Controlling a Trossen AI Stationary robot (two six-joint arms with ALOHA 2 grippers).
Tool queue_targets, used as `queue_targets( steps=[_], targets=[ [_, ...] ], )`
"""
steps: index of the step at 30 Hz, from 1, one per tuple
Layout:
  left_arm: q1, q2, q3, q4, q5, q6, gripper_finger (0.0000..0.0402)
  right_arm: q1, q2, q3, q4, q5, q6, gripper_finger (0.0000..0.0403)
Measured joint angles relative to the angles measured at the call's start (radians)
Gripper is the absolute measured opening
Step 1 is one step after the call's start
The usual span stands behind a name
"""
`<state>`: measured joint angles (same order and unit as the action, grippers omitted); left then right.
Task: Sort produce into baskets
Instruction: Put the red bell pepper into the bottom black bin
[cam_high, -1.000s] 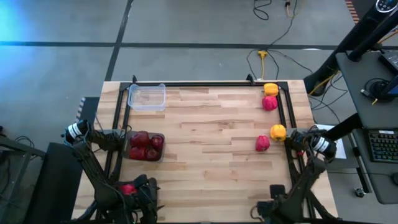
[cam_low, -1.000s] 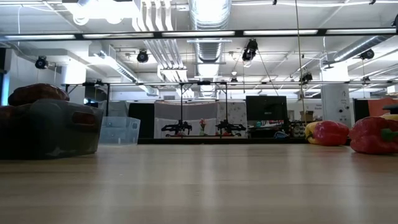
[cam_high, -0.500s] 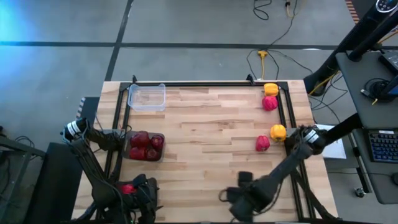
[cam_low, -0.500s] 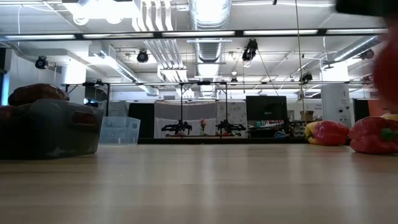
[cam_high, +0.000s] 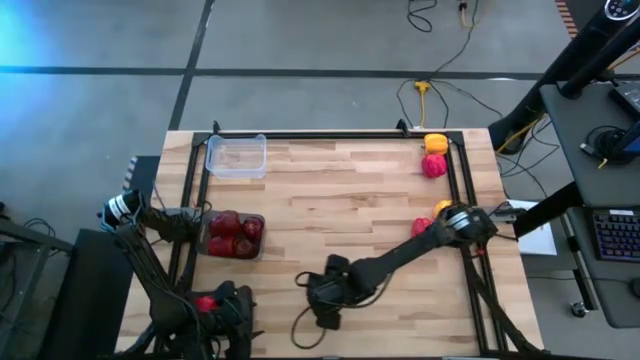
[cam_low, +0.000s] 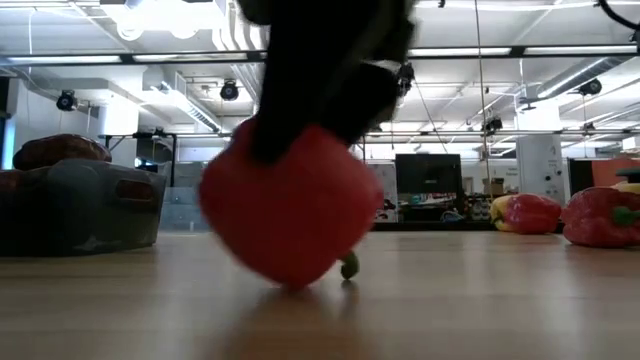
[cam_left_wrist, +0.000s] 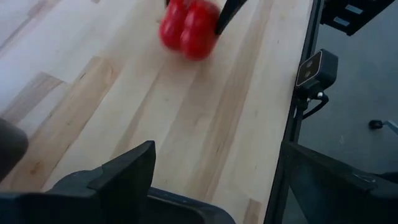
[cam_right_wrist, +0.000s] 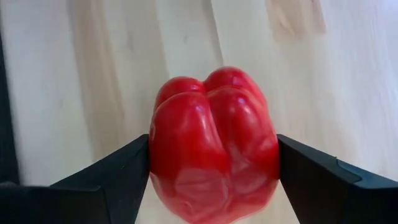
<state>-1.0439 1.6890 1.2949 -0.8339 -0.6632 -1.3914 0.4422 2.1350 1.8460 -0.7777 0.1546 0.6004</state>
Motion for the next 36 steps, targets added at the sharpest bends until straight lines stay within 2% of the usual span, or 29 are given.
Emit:
queue_targets(
  steps=[8,12,17,22,25,31,33,36],
  targets=[
    [0.014,0.001,0.000,0.025,0.014,0.039,0.0352,-0.004,0.173,0.277,-0.144,0.011,-0.083,0.0369],
    [0.038,-0.014,0.000,0.023,0.028,0.111,0.0358,0.009,0.183,0.366,-0.221,0.029,-0.080,0.0378],
    [0.100,-0.026,0.000,0.058,0.061,0.286,0.0359,0.037,0.173,0.442,-0.379,0.035,-0.003,0.0379],
    [0.166,-0.026,-0.001,0.138,0.080,0.472,0.0359,0.092,0.160,0.490,-0.548,0.071,0.115,0.0379],
    [0.197,-0.022,-0.010,0.186,0.079,0.525,0.0359,0.136,0.155,0.490,-0.573,0.082,0.202,0.0379],
    [0.233,-0.006,-0.107,0.325,0.076,0.465,0.0359,0.214,0.148,0.490,-0.579,0.082,0.346,0.0379],
    [0.239,0.005,-0.146,0.385,0.042,0.459,0.0359,0.232,0.148,0.490,-0.582,0.082,0.369,0.0379],
    [0.265,0.031,-0.186,0.389,0.016,0.454,0.0359,0.250,0.148,0.490,-0.605,0.079,0.381,0.0379]
  ],
)
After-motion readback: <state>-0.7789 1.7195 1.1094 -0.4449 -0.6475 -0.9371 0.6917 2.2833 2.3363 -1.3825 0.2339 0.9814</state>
